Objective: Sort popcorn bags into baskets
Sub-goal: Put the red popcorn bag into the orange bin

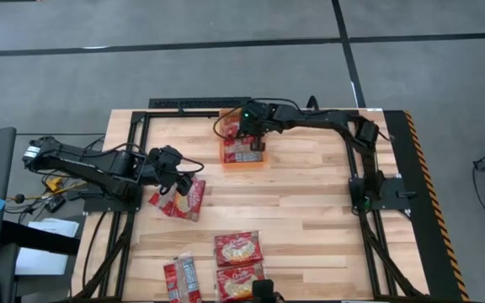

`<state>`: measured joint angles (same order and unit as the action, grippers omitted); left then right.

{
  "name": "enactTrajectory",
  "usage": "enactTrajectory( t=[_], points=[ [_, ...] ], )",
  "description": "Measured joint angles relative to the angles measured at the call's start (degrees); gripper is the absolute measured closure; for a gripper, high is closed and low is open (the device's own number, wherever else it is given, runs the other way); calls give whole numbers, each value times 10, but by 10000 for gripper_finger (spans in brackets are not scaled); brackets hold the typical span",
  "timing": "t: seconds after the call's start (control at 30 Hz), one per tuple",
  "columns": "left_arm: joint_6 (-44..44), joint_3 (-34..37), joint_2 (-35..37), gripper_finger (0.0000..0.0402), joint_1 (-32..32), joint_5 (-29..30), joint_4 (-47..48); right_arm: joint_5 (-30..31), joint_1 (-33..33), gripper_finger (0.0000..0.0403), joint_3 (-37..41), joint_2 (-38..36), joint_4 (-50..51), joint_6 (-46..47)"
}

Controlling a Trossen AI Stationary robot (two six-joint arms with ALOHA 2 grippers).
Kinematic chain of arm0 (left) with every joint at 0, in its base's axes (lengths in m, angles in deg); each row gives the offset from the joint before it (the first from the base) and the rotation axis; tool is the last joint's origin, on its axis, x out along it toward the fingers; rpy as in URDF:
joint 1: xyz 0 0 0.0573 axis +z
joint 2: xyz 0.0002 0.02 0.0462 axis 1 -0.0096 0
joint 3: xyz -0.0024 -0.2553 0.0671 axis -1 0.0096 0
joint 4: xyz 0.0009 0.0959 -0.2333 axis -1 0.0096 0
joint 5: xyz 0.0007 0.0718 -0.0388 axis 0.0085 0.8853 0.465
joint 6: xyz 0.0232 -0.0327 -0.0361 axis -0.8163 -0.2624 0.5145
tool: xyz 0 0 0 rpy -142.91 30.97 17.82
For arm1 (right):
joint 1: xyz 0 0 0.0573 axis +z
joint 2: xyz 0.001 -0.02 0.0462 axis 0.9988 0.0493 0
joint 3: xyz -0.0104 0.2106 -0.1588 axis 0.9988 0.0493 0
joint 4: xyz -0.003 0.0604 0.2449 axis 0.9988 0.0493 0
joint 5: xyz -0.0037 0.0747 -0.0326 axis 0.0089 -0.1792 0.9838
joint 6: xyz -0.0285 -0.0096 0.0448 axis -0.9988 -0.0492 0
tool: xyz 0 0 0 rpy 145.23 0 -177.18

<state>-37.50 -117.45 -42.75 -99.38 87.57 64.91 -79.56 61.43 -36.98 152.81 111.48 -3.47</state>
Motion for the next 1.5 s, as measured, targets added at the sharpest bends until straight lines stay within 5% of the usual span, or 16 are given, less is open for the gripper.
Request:
enactTrajectory(
  t=[0.2,0.63,0.9,1.13,1.5],
  points=[
    [-4,0,0,77,1,-2,0,-7,0,351,-2,6,-10,-11],
    [-4,0,0,77,1,-16,2,-26,3,144,-86,7,73,18],
    [-7,0,0,77,-6,-105,53,-123,67,134,-217,6,247,83],
    [213,43,3,77,-31,-98,182,-123,143,134,-252,-16,355,162],
    [356,268,4,77,-89,-147,-201,-110,241,133,-251,-50,380,281]
  ],
)
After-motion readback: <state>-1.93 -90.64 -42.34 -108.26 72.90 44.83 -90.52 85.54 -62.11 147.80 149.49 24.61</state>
